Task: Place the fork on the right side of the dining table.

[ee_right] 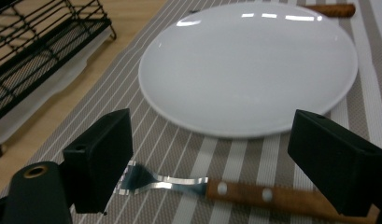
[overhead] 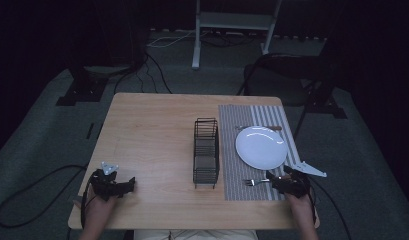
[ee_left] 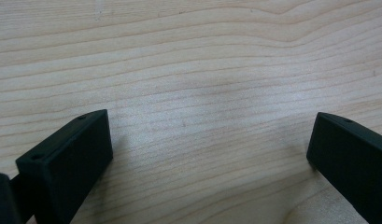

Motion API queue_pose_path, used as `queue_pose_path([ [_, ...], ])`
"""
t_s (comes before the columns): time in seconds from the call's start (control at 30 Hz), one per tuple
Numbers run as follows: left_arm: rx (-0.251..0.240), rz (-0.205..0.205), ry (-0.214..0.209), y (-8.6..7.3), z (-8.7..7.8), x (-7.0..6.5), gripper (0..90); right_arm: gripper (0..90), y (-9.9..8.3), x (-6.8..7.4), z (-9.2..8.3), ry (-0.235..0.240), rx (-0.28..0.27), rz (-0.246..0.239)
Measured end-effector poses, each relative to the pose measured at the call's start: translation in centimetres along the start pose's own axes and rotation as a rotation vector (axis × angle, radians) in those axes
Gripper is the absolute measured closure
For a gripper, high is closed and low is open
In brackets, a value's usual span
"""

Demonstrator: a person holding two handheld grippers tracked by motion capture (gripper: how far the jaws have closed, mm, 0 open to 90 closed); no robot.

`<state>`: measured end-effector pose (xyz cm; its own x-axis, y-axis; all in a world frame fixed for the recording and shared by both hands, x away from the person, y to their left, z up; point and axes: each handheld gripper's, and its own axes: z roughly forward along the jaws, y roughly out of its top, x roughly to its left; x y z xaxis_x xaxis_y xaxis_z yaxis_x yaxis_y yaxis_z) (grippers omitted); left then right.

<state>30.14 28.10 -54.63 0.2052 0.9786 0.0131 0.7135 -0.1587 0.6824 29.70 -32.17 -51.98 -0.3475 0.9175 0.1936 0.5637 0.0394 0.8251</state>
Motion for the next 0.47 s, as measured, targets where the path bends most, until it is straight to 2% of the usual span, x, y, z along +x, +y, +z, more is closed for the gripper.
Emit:
queue_pose_path([
  [0.03,0.000,0.000,0.000,0.0,0.0,0.0,0.0,13.6,0.0,0.0,0.0,0.000,0.000,0.000],
  [0.07,0.000,0.000,0.000,0.0,0.0,0.0,0.0,13.6,-0.9,0.0,-0.7,-0.021,0.011,-0.009],
  [0.3,0.000,0.000,0.000,0.0,0.0,0.0,0.0,13.6,-3.2,-0.3,-2.7,-0.048,0.029,-0.015],
  [0.33,0.000,0.000,0.000,0.0,0.0,0.0,0.0,13.6,-4.0,-0.5,-3.4,-0.078,0.040,-0.020],
  [0.47,0.004,-0.017,0.017,0.2,0.1,0.0,0.0,13.6,-5.0,-1.0,-4.8,-0.114,0.029,0.006],
])
